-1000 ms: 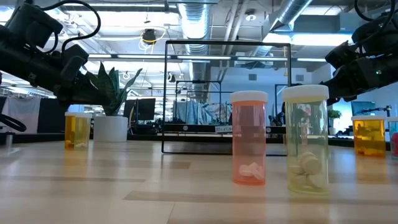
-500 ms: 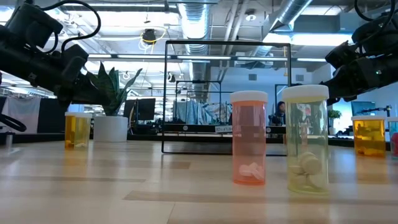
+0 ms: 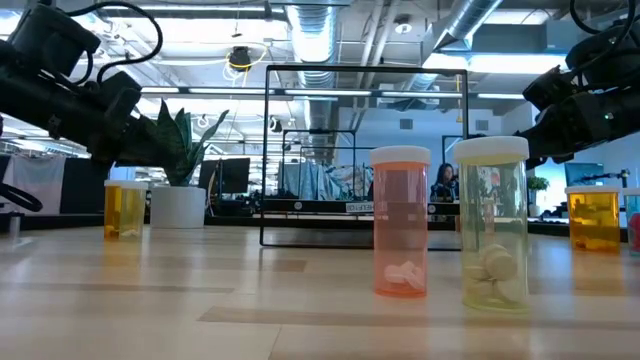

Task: Pick and place medicine bottles onto shelf by color
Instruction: Put the top left large orange pill bottle on the shelf

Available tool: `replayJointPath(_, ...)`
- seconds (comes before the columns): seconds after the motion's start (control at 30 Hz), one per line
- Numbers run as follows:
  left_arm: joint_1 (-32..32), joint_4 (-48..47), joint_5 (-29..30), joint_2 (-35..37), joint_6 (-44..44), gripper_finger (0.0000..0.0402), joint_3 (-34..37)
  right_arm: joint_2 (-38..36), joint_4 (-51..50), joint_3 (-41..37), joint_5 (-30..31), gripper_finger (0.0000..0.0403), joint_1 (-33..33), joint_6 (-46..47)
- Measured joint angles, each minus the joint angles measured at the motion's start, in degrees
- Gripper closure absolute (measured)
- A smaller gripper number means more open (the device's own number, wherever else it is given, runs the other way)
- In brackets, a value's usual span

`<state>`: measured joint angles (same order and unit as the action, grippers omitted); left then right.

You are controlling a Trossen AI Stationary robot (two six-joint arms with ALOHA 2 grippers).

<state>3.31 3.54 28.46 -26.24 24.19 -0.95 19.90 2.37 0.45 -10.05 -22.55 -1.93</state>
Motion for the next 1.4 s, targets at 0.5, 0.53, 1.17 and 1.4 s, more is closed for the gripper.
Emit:
replayJointPath(0.5, 0.0, -0.6, -7.6, 0.0, 21.3, 0.0388, 0.0, 0.0, 0.0, 0.0, 0.0, 0.0029, 0.0, 0.0)
replayJointPath(0.53, 0.0, -0.6, -7.6, 0.0, 21.3, 0.0388, 0.0, 0.0, 0.0, 0.0, 0.0, 0.0029, 0.0, 0.0)
replayJointPath(1.17, 0.0, -0.8, -9.6, 0.0, 21.1, 0.0388, 0.0, 0.0, 0.0, 0.0, 0.0, 0.0029, 0.0, 0.0)
replayJointPath(1.4, 0.0, -0.9, -10.0, 0.0, 16.5, 0.0388, 0.0, 0.0, 0.0, 0.0, 0.0, 0.0029, 0.0, 0.0)
